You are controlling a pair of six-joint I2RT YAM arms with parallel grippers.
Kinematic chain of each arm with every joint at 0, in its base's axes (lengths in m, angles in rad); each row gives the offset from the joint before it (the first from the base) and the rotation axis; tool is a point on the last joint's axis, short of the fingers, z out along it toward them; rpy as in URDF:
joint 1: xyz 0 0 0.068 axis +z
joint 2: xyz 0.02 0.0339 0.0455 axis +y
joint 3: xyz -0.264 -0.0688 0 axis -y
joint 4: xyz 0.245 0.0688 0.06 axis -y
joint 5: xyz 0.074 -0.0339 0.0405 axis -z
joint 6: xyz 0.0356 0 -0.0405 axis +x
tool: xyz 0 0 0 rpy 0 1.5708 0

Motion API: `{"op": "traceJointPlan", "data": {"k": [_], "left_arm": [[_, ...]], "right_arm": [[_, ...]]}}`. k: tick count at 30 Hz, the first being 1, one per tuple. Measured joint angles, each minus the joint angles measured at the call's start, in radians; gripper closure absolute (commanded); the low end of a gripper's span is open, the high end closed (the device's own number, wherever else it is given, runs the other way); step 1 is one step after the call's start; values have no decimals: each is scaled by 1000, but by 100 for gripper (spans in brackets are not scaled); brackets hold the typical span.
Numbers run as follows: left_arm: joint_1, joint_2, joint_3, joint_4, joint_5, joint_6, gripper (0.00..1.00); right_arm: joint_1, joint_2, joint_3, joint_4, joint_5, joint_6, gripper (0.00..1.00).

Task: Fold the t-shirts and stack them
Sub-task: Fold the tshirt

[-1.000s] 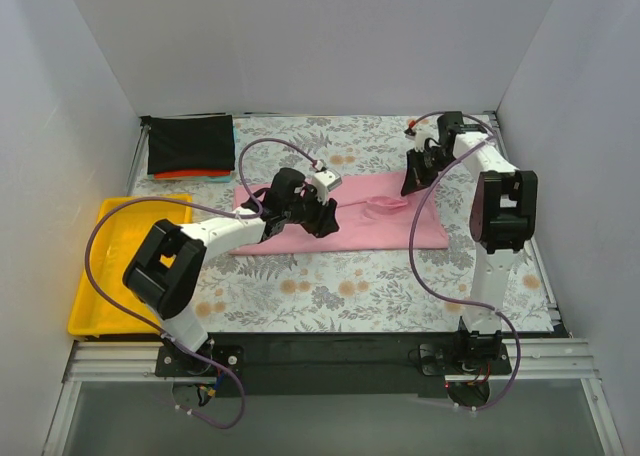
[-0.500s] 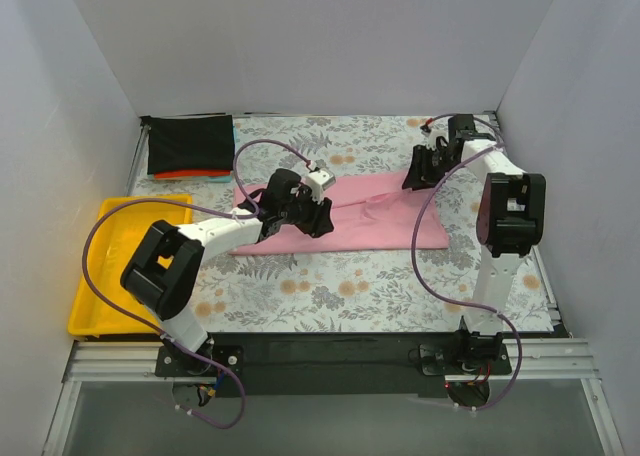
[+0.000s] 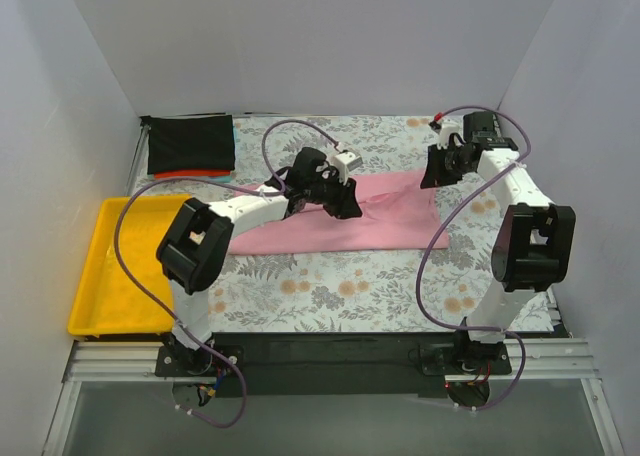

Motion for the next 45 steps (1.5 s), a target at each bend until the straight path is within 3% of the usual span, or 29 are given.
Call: {"op": "traceJointPlan", "data": {"k": [11,17,20,25,32,35,37,38,39,41,45], "left_arm": [[-31,392,296,-14,16,-115,73],[0,408,344,20,-94,-211,73],[31,407,351,33,-121,-239,66],[72,341,240,48,-105,-243,61],[128,0,64,-70,-61,-107,58],[178,-174,40,-140,-59,16,58],[204,-278,26,-214,-63,133,58],[208,-317,22,-258,-66,195,59],[208,-341,17,-294,-68,240,59],[200,-374,-2,-373,-83,340,60],[185,-331,-60,-464,-145,470,62]], "right_arm": [[0,-18,-187,-115,152,-126,87],[0,-16,-191,-116,196,-146,85],[13,-2,-191,-110,222,-156,84],[47,80,-167,-94,287,-171,84],[59,295,63,-108,407,-214,85],[58,431,280,-119,466,-242,85],[61,579,529,-110,507,-267,84],[66,656,649,-87,536,-284,80],[69,710,743,-68,562,-298,68],[81,818,916,11,632,-336,63],[117,737,780,209,691,-376,50]]}}
